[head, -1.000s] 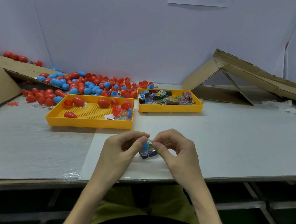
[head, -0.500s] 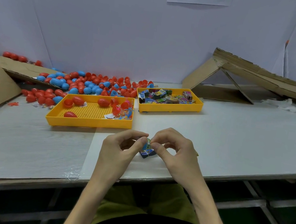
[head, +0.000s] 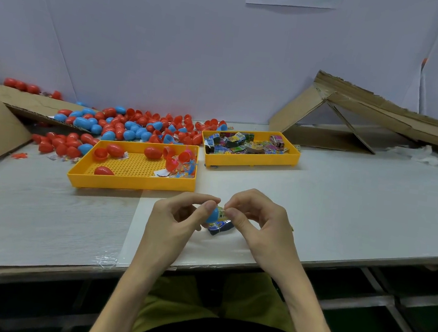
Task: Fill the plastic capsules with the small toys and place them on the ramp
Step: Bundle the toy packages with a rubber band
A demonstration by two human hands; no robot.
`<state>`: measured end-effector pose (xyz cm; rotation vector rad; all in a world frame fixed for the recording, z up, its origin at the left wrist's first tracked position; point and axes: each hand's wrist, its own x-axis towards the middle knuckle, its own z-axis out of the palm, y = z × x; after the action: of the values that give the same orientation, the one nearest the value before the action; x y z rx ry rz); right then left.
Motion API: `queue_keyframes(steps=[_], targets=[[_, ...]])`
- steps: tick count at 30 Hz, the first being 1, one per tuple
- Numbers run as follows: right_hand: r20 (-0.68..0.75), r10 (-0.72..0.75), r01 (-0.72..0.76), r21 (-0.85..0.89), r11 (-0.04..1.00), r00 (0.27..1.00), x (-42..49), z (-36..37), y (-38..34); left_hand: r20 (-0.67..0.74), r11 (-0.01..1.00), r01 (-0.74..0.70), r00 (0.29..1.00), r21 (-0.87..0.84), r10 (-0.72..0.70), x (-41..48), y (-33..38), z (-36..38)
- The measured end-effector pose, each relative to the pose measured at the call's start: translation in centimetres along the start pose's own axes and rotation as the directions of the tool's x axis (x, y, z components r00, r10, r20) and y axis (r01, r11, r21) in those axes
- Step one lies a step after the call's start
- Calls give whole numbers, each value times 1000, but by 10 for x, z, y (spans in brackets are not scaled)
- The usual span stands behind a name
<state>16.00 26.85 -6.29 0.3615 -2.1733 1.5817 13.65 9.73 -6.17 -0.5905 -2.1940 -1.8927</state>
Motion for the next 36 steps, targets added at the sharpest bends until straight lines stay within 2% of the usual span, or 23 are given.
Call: queue_keyframes(steps=[14,17,21,24,30,36], targets=[[-1,-25,25,-7,1000,1000,-1,1,2,39,1000,-5,999,23,4,-1,0,0],[-53,-57,55,-43,998,997,-1,3,-1,31,1000,4,1000,-19,-4,-1,-1,0],[-197,-91,69,-114,991,976,-1,9,-3,-25,998,41,999,-53,-43,4,0,3],[-277,-149,100,-183,978,949,-1,14,-3,-97,990,50,993,-134,-63,8,4,12],[-302,-213,154,-207,966,929,-5,22,-3,-258,933,48,955,-356,-147,5,11,39],[-379,-246,161,-241,957,892,-14,34,-4,-335,845,29,910,-534,-243,-3,19,54]])
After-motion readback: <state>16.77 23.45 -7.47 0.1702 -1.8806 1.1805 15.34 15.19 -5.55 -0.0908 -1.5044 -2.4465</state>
